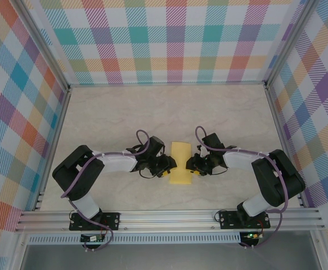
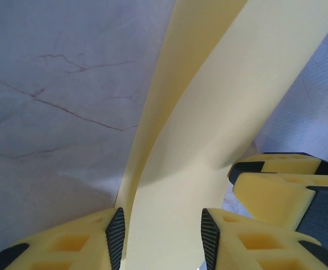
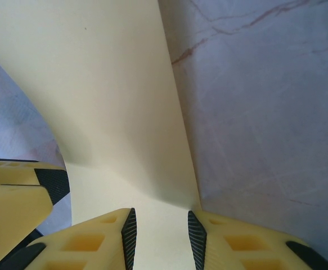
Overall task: Fold a paper plane with a square sheet of paper (pick it up from the middle)
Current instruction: Fold the triangle a second time at the center of the table.
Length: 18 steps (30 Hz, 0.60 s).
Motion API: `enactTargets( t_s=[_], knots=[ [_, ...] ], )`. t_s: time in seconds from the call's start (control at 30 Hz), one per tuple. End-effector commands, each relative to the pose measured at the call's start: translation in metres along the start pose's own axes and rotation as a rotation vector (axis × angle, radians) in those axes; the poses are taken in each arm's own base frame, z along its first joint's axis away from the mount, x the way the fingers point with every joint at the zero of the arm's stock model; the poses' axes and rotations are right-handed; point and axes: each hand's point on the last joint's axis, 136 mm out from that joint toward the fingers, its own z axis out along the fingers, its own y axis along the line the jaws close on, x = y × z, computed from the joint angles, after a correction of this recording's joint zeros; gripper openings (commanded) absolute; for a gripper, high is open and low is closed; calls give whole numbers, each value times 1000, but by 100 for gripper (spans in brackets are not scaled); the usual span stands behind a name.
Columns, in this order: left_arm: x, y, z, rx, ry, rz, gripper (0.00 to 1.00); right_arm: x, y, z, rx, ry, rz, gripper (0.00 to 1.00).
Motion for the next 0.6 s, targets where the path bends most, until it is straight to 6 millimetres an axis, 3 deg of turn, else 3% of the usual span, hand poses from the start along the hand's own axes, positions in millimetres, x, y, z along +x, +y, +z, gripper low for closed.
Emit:
enactTargets(
  t_s=[0.0,0.4,0.57],
  knots=[
    [6,8,3,-47,5,9,42,18,-38,13,131,54,39,35],
    [10,-2,13,-21,39,33,40,19,-38,13,127,57,39,35],
    [9,-14,8,20,26,47,37,20,-40,13,132,58,40,35]
  ],
)
